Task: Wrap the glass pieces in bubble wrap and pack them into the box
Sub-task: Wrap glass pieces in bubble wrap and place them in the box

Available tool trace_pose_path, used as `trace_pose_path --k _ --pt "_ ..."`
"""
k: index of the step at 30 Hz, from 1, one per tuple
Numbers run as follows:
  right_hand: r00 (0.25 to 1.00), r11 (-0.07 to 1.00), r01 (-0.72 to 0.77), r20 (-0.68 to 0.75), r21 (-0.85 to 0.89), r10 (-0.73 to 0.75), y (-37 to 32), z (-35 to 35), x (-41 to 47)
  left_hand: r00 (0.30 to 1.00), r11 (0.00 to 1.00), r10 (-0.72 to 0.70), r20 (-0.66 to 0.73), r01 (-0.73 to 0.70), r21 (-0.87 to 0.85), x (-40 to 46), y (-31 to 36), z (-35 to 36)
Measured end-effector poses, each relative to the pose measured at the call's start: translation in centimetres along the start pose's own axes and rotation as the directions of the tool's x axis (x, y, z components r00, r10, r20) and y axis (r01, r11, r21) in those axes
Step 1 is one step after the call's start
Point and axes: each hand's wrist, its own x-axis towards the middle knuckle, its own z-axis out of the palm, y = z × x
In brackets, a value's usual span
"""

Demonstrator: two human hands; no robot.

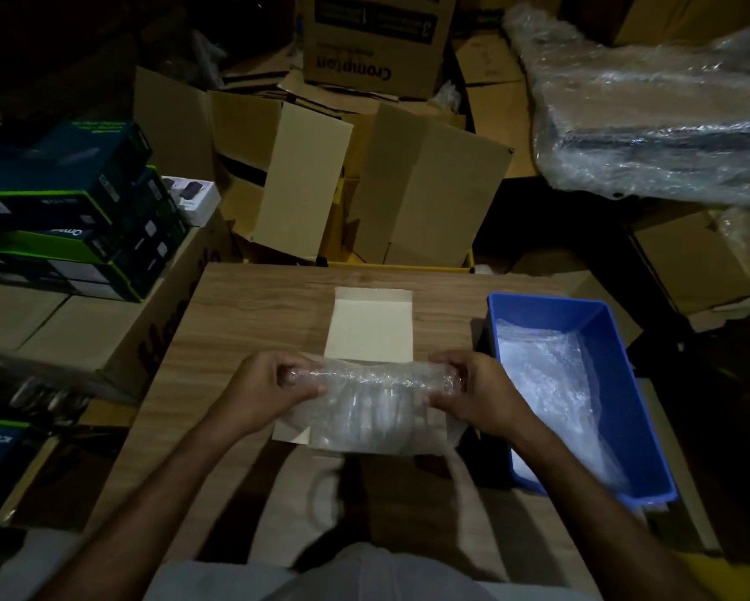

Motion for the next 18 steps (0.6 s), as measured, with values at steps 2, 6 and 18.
trace_pose_path --k 2,6,18 --pt "0.999 0.993 0.038 -0.025 -0.108 -0.041 -0.7 -0.3 0.3 0.997 0.978 0.067 -0.031 -0.059 0.199 0.0 -0.1 -0.1" --pt "0.977 0.987 0.161 0.142 -0.025 -0.156 -1.3 -3.2 0.3 0.993 0.996 0.055 0.100 -0.047 -0.078 -0.4 0.5 -1.5" --pt "0.910 0.693 -0.341 0.409 0.636 0.072 0.4 -0.8 -0.1 0.981 0.849 -0.190 0.029 0.179 -0.498 -1.5 -0.6 0.5"
